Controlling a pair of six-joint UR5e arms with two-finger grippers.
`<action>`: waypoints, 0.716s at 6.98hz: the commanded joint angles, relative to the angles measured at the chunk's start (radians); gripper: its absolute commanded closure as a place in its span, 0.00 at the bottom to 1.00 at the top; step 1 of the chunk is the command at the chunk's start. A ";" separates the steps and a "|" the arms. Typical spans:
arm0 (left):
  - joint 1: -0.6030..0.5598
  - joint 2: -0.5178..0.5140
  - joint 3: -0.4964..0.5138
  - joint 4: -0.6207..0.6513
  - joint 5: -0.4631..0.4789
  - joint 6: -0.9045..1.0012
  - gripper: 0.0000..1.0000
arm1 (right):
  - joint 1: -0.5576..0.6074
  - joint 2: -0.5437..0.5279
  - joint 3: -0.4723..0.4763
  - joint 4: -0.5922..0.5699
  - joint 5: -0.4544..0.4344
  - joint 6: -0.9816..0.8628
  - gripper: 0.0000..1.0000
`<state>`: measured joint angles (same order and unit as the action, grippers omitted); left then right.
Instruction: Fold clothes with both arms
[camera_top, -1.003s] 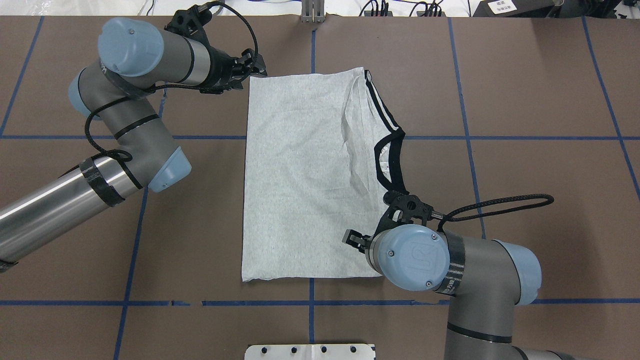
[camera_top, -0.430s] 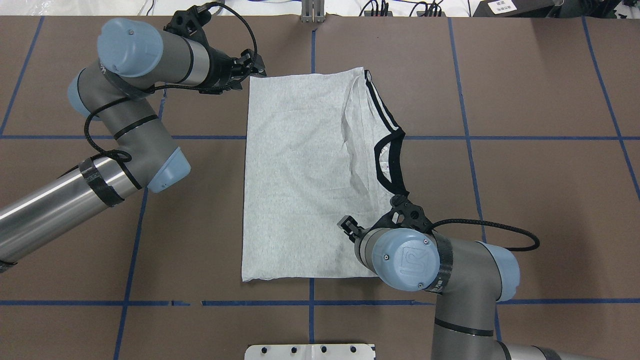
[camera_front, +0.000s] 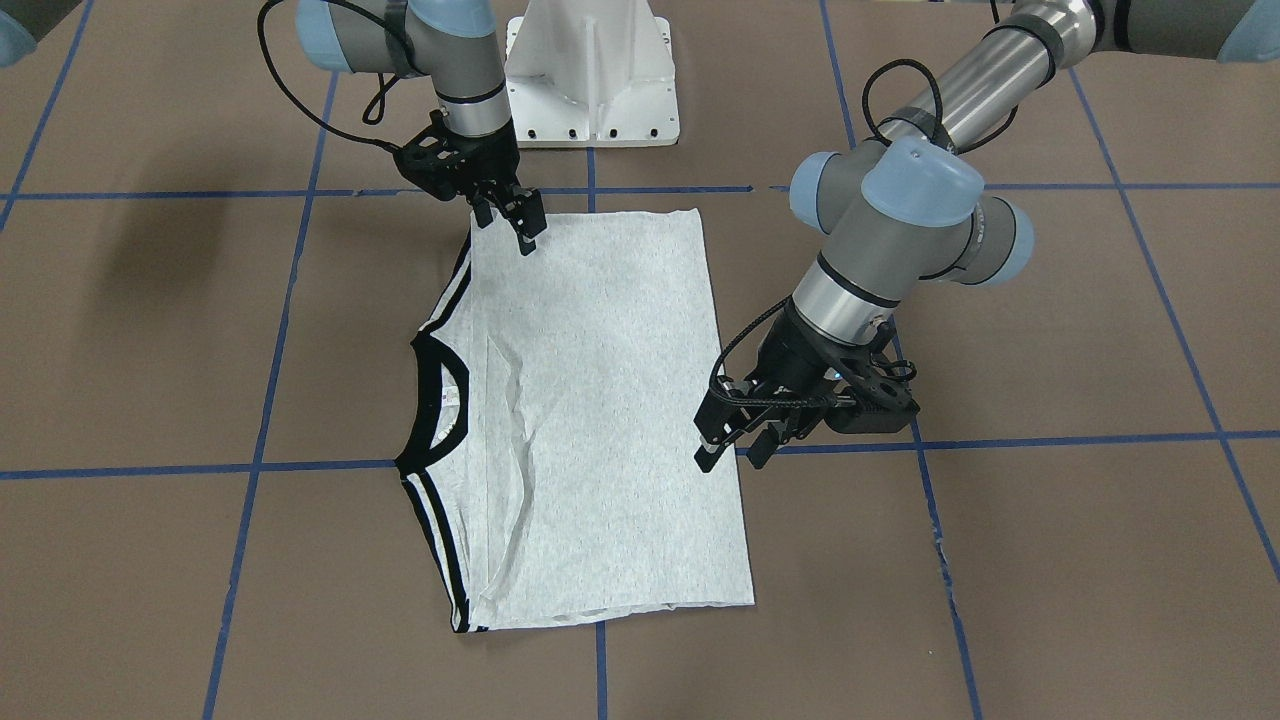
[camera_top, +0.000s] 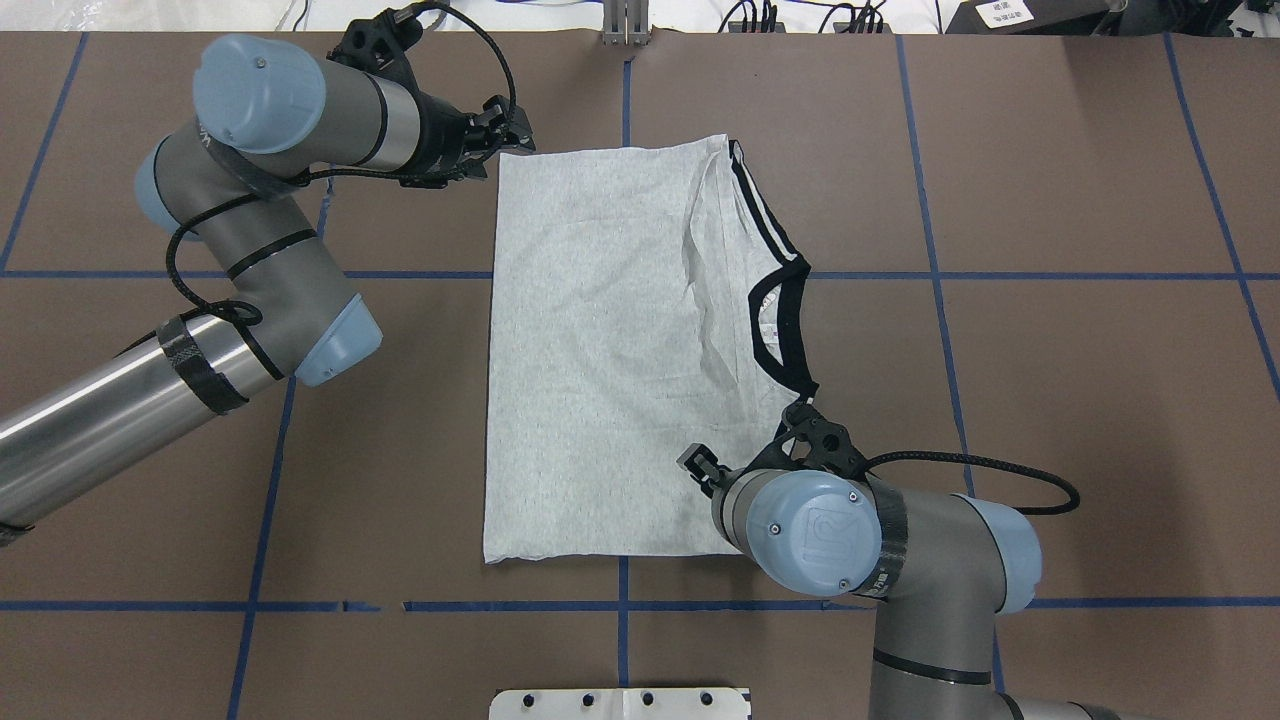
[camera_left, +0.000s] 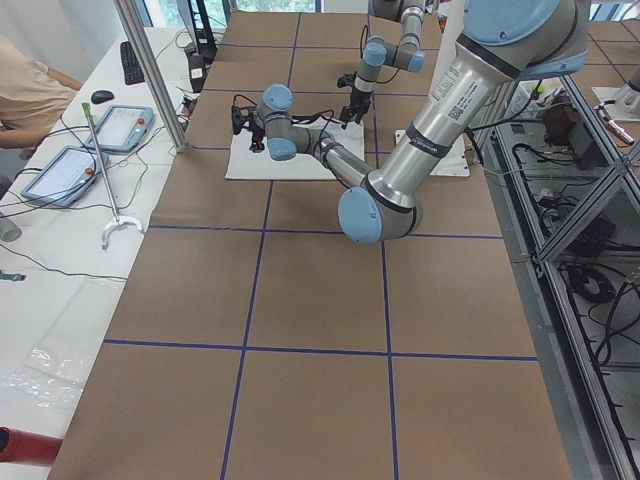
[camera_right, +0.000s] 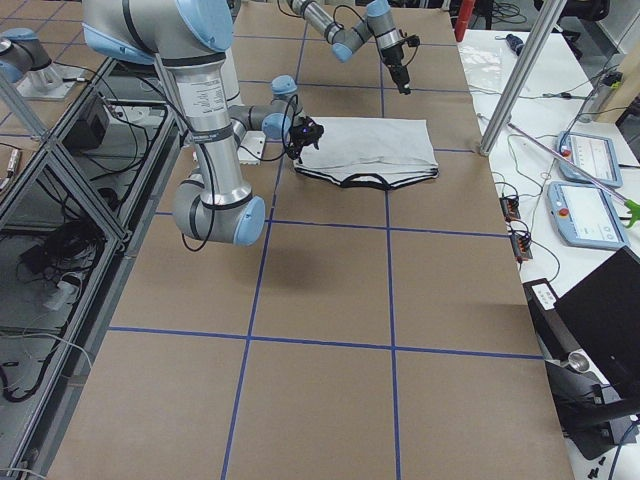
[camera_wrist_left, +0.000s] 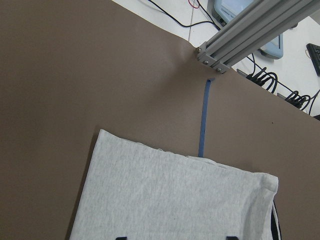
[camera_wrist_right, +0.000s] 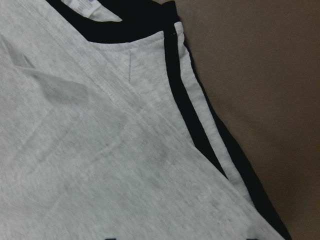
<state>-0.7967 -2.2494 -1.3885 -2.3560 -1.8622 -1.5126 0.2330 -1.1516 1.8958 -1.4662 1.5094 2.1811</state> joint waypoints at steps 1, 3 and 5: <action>0.001 0.002 -0.004 0.001 0.000 -0.008 0.28 | -0.021 -0.017 0.003 -0.002 0.000 0.002 0.10; 0.002 0.002 -0.004 0.001 0.000 -0.011 0.27 | -0.023 -0.031 0.000 -0.002 0.000 0.002 0.10; 0.002 0.002 -0.004 0.001 0.000 -0.017 0.27 | -0.027 -0.031 -0.001 -0.005 0.000 0.002 0.11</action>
<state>-0.7947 -2.2473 -1.3928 -2.3547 -1.8623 -1.5272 0.2086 -1.1812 1.8951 -1.4694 1.5093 2.1829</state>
